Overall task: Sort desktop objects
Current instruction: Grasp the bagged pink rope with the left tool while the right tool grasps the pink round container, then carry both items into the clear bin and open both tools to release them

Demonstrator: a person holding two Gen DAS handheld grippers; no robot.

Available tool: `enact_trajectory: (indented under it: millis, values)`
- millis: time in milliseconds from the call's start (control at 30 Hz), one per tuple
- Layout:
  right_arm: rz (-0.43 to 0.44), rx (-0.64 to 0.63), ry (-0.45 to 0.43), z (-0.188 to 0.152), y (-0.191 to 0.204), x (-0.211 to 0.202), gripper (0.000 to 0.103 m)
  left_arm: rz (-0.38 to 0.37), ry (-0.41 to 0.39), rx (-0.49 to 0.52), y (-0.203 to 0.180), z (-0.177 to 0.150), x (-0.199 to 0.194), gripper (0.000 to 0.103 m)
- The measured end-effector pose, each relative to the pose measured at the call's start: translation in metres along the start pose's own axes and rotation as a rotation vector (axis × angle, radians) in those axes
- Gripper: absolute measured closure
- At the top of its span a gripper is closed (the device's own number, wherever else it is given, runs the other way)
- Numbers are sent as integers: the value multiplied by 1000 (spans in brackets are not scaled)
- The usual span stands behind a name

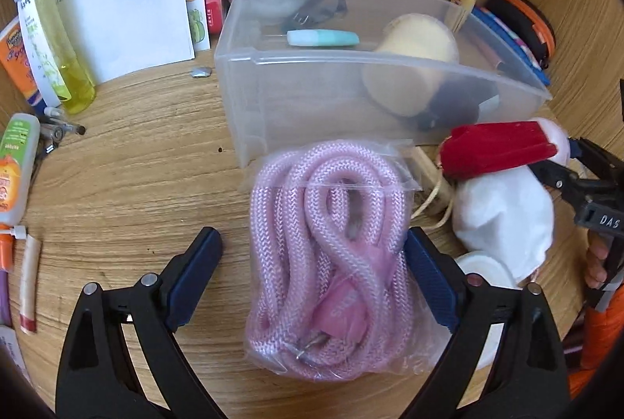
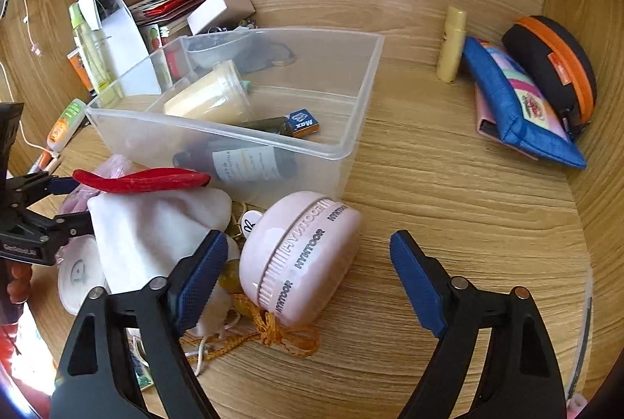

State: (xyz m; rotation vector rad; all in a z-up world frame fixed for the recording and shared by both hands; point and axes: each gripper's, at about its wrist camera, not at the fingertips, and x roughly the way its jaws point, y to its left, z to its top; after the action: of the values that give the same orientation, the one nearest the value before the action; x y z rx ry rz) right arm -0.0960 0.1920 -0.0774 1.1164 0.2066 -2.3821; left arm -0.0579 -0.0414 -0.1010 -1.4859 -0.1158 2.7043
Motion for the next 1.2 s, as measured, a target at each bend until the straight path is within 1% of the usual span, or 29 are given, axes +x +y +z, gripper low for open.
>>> enact_trajectory:
  millis: [33, 67, 100, 167, 233, 267, 300, 333, 367, 400, 467, 567, 700, 833, 1000, 1200]
  values:
    - [14, 8, 7, -1, -2, 1, 31, 12, 0, 12, -1, 1, 2, 8]
    - [29, 17, 15, 0, -3, 3, 40, 27, -1, 27, -3, 1, 3, 8]
    - [47, 27, 24, 0, -5, 6, 44, 38, -9, 40, -5, 0, 4, 7]
    - [58, 42, 22, -1, -7, 6, 45, 36, -15, 29, -3, 1, 5, 7]
    - [50, 39, 11, -2, -6, 4, 47, 41, -28, 24, -1, 1, 5, 8]
    - [43, 38, 6, -3, -6, 3, 47, 52, -33, 22, -1, 1, 5, 15]
    - [37, 42, 1, -4, -7, 2, 47, 72, -44, 30, -1, -1, 4, 24]
    - [36, 46, 0, -4, -8, 1, 47, 83, -51, 35, -2, -1, 3, 27]
    - [39, 55, -4, -5, -9, 0, 47, 79, -58, 34, -2, -2, 1, 32]
    - [46, 66, -6, -5, -12, -2, 47, 82, -63, 33, -1, -3, 0, 35]
    - [47, 79, -17, -4, -15, -5, 47, 76, -70, 21, 2, -3, -1, 37]
    - [50, 96, -40, -4, -19, -14, 47, 66, -80, -10, 8, -5, -5, 38]
    - [45, 128, -64, -3, -26, -27, 47, 72, -106, -39, 13, -11, -14, 39]
    - [36, 129, -76, -2, -30, -36, 47, 82, -131, -61, 16, -20, -24, 39]
    - [26, 136, -115, 4, -32, -48, 47, 66, -155, -111, 24, -29, -38, 39]
    - [30, 126, -164, 14, -31, -62, 47, 48, -217, -152, 28, -21, -58, 39]
